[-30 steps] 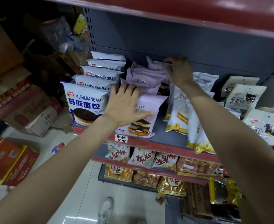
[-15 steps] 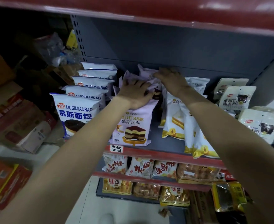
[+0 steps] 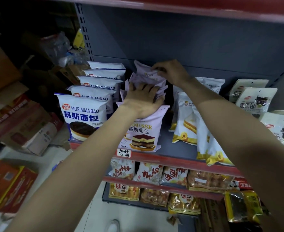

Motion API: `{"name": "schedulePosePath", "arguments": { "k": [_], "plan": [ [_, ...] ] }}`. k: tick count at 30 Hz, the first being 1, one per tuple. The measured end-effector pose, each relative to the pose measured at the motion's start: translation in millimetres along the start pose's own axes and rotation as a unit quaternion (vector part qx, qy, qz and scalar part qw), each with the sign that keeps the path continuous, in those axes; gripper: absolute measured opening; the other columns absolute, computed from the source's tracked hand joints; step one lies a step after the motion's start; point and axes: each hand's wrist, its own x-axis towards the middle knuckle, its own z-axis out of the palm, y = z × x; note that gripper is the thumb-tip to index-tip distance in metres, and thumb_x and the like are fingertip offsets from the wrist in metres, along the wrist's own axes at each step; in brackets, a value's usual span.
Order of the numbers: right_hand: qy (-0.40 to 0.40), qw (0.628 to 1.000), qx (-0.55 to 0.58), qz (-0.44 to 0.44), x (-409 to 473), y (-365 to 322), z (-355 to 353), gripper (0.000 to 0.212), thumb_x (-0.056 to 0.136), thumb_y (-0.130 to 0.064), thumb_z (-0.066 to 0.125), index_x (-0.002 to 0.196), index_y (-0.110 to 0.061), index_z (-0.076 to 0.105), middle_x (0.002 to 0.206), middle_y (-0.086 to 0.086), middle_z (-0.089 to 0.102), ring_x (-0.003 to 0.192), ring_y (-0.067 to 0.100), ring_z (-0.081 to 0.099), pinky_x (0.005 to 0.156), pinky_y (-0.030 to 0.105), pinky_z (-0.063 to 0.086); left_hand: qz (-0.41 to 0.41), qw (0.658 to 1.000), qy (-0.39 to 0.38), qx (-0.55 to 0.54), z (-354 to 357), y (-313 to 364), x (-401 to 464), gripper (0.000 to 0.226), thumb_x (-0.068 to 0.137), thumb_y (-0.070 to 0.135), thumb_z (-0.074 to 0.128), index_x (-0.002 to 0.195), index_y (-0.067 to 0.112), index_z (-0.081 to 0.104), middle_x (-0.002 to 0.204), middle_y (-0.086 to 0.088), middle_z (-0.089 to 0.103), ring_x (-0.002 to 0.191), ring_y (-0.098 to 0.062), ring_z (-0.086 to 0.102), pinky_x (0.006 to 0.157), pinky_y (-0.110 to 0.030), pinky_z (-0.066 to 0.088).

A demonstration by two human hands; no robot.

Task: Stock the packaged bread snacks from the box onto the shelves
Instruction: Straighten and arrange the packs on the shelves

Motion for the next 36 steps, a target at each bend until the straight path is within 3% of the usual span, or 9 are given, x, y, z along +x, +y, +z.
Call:
{"name": "schedulePosePath", "arguments": {
  "k": [3,6,9,15,20,26,30,34,36],
  "plan": [
    [-0.032,0.997,0.065,0.000,0.9,2.2,-0.8,0.033,0.090,0.005,0.053,0.119,-0.005,0.065,0.116,0.013,0.066,0.101,0.016,0.059,0.079,0.010,0.039,0.000,1.000,0.003,-0.004,-0.3,-0.4,-0.8,0.057,0.099,0.048,0.023,0.149,0.021,0.022,0.155,0.001,0.025,0.144,-0.021,0.014,0.115,-0.055,0.002],
    [-0.105,0.992,0.064,-0.019,2.4,6.2,-4.4,0.044,0.090,0.011,0.044,0.130,-0.005,0.056,0.132,0.012,0.057,0.119,0.021,0.054,0.097,0.016,0.037,0.001,1.000,0.011,-0.002,0.9,-0.6,-1.6,0.057,0.099,0.048,0.023,0.149,0.021,0.023,0.155,0.002,0.026,0.144,-0.021,0.014,0.115,-0.054,0.001],
    [-0.161,0.984,-0.026,-0.076,-1.1,14.1,-11.3,0.048,0.094,0.004,0.046,0.140,-0.010,0.044,0.137,0.014,0.051,0.124,0.026,0.048,0.101,0.026,0.034,0.005,1.000,0.017,0.000,1.2,0.1,-0.8,0.057,0.099,0.048,0.023,0.149,0.021,0.022,0.154,0.002,0.026,0.143,-0.021,0.015,0.115,-0.055,0.002],
    [-0.081,0.955,-0.259,-0.116,-16.1,23.1,-14.8,0.054,0.094,0.000,0.040,0.144,-0.022,0.039,0.153,0.004,0.033,0.137,0.031,0.029,0.109,0.042,0.028,0.000,1.000,0.010,0.006,1.8,0.8,0.3,0.057,0.100,0.047,0.023,0.150,0.020,0.020,0.156,0.002,0.023,0.144,-0.020,0.013,0.115,-0.054,0.002],
    [-0.169,0.973,-0.133,-0.087,-15.0,26.6,-8.9,0.065,0.089,0.017,0.037,0.147,-0.008,0.026,0.157,0.010,0.019,0.144,0.026,0.023,0.116,0.028,0.016,0.002,1.000,0.017,0.005,2.7,-0.2,0.1,0.058,0.099,0.047,0.023,0.150,0.020,0.019,0.156,0.002,0.022,0.144,-0.020,0.012,0.115,-0.053,0.002],
    [-0.230,0.967,-0.067,-0.086,-10.0,28.6,-13.7,0.062,0.095,0.007,0.045,0.148,-0.008,0.018,0.157,0.009,0.014,0.146,0.025,0.013,0.118,0.028,0.009,0.011,1.000,0.021,0.015,5.4,-2.9,3.0,0.059,0.100,0.047,0.023,0.151,0.019,0.018,0.156,0.000,0.021,0.145,-0.021,0.011,0.115,-0.054,0.003],
    [-0.173,0.977,-0.112,-0.055,-30.3,17.9,-22.7,0.088,0.076,0.028,0.037,0.151,-0.012,0.013,0.159,0.006,0.007,0.147,0.022,0.008,0.119,0.029,0.009,0.018,0.999,0.026,0.036,-0.3,-1.6,3.0,0.057,0.100,0.046,0.025,0.150,0.019,0.023,0.156,-0.002,0.024,0.144,-0.023,0.015,0.115,-0.050,0.008],
    [-0.025,0.999,-0.026,-0.016,-78.3,-16.2,-28.7,0.064,0.081,0.021,0.037,0.141,-0.001,0.038,0.152,0.015,0.029,0.140,0.028,0.031,0.113,0.021,0.020,0.048,0.987,0.149,0.028,-16.9,4.3,-14.5,0.046,0.100,0.040,0.031,0.134,0.018,0.052,0.140,-0.004,0.050,0.132,-0.024,0.040,0.113,-0.038,0.020],
    [0.076,0.994,0.069,0.032,-110.4,-40.0,-26.2,0.043,0.093,0.004,0.039,0.135,-0.001,0.048,0.142,0.016,0.045,0.131,0.027,0.043,0.105,0.011,0.023,0.060,0.968,0.242,-0.024,-20.4,7.3,-37.1,0.045,0.096,0.033,0.032,0.118,0.012,0.065,0.124,-0.005,0.063,0.117,-0.025,0.054,0.104,-0.036,0.032]
  ]
}}
